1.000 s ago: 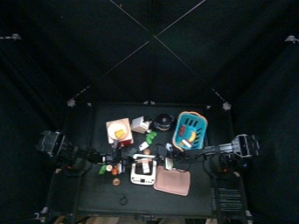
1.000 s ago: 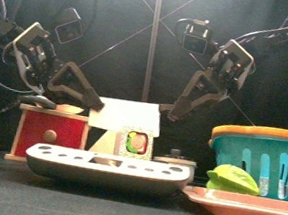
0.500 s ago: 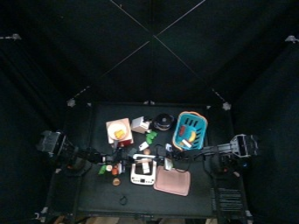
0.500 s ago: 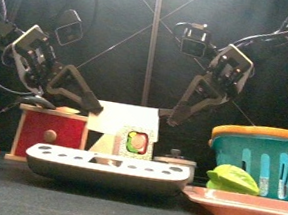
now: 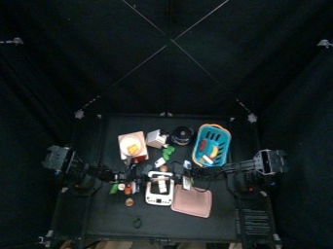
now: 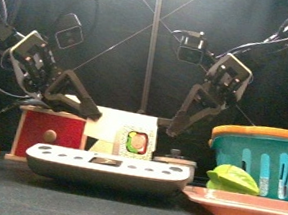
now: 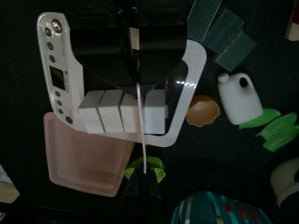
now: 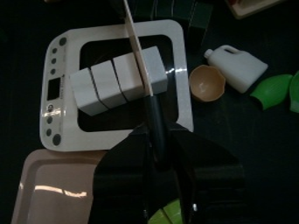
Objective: Cut sushi roll
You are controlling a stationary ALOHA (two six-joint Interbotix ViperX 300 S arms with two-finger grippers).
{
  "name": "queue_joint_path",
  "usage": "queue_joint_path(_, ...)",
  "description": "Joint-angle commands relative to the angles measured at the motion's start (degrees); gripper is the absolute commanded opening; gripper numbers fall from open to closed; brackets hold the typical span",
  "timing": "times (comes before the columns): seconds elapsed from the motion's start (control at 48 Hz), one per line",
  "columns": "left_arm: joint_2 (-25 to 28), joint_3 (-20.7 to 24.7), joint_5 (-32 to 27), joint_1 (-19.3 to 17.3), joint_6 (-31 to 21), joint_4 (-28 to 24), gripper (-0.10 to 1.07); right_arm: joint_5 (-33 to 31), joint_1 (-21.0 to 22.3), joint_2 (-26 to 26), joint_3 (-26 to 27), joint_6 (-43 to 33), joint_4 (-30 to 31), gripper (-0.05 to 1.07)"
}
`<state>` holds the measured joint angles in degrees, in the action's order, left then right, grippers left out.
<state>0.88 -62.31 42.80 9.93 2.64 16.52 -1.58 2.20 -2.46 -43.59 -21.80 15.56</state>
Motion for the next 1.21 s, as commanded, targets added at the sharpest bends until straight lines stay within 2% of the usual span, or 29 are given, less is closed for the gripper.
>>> queue_joint_path(0.0,0.62,0.97,0.18,0.26,0.00,-0.18,0.30,0.00,0.53,0.09,0.97,-0.18,-0.18,0.51)
queue_joint_path(0.292,1.67,1.23,0.18,-0.53,0.09,-0.18,0.30,0.00,0.97,1.05,1.67,-0.18,-0.18,0.51)
queue_joint_path(0.688,0.62,1.23,0.18,-4.75,0.35,-1.14,0.30,-0.09,3.34,0.70,2.64,0.18,0.26,0.50)
queue_joint_path(1.021,-0.44,1.32,0.18,-4.83,0.26,-1.76,0.30,0.00,3.25,-0.44,3.08,0.00,0.26,0.50)
queue_joint_path(1.188,-3.25,1.32,0.18,-4.48,0.26,-3.08,0.30,-0.09,2.99,-2.81,3.34,0.35,0.26,0.50)
